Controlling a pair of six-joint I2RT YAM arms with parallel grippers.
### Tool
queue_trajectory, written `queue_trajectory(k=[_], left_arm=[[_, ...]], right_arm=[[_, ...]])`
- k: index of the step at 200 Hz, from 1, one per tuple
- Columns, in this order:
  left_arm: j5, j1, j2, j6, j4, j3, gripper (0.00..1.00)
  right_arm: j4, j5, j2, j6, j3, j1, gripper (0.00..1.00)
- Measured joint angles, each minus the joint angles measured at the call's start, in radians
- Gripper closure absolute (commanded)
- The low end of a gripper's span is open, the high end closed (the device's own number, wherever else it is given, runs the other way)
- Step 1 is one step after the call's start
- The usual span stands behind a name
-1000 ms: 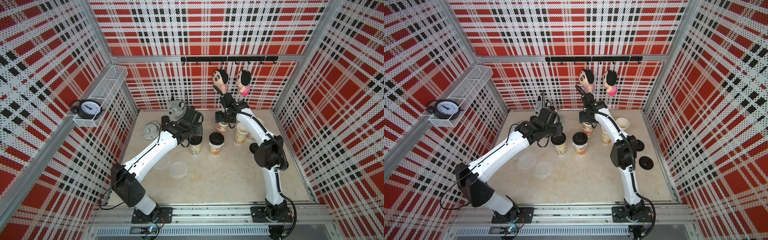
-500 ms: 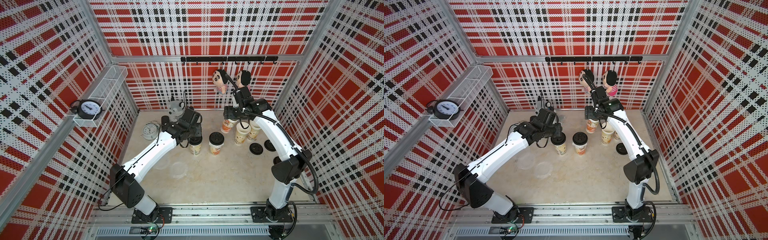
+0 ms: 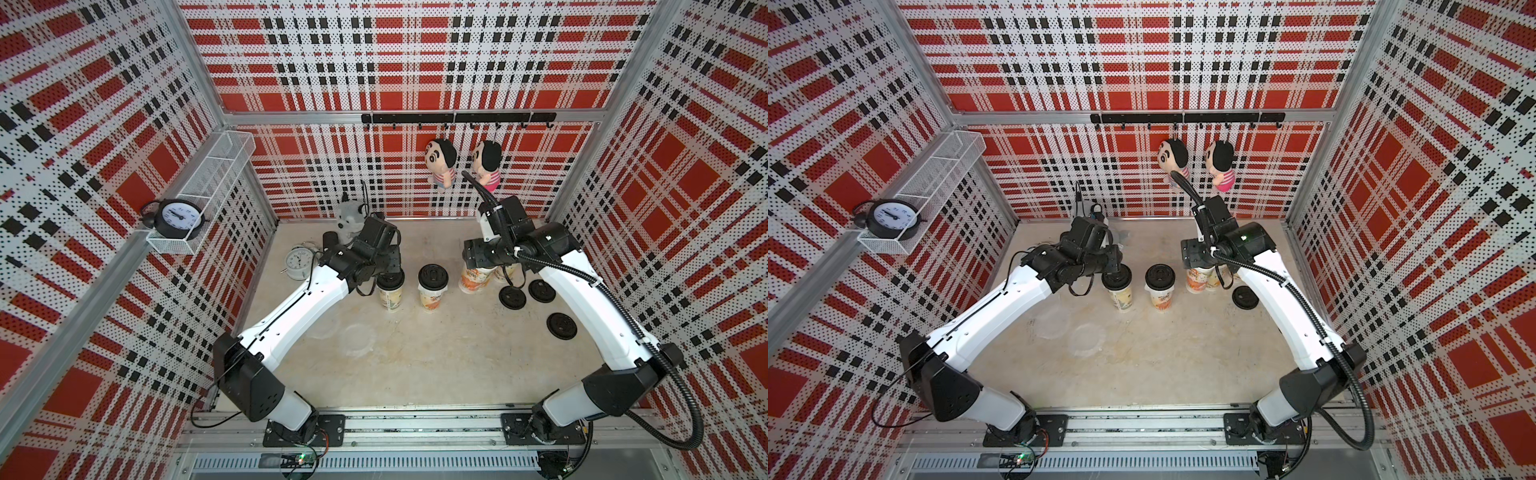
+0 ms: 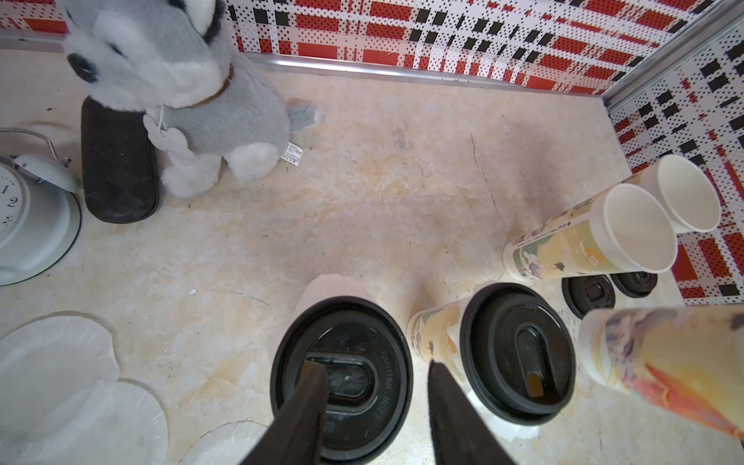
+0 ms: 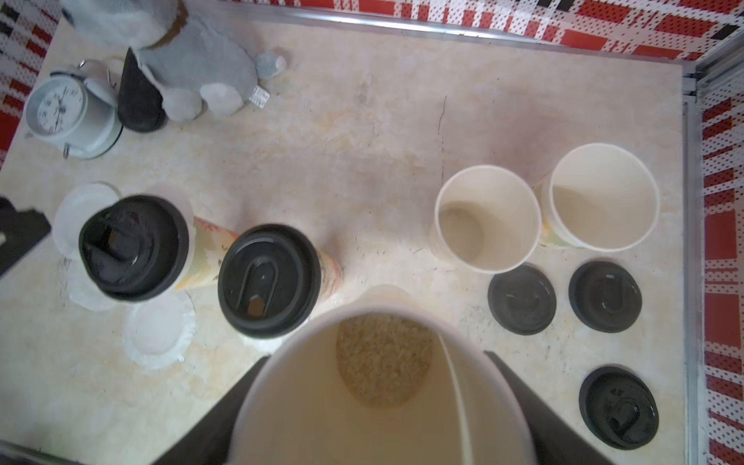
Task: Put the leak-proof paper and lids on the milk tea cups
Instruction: Place the cup at the center of the board.
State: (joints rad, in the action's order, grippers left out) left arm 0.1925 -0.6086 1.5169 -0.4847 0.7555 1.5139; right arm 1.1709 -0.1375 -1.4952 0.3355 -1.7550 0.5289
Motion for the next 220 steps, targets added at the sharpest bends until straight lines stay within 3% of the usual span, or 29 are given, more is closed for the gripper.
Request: queue_trajectory(k=[46,103,220], left_arm=[[0.008,0.014,-0.062,-0.014,-0.005,-0.055,0.54],[0.016,0.056,-0.186,-0.037,-0.008,-0.187,0.53],[-0.026,0.167,-0.314,-0.034,-0.014,-0.32,0.52]], right_arm=[[0.005,0.004,0.086,0.02,0.132,0.188,0.21],[-0.109,-0.006,0.047,0.114,0.226,0.414,0.22],[-0.326,-0.043,-0.285,0.218,0.208,0.497,0.23]])
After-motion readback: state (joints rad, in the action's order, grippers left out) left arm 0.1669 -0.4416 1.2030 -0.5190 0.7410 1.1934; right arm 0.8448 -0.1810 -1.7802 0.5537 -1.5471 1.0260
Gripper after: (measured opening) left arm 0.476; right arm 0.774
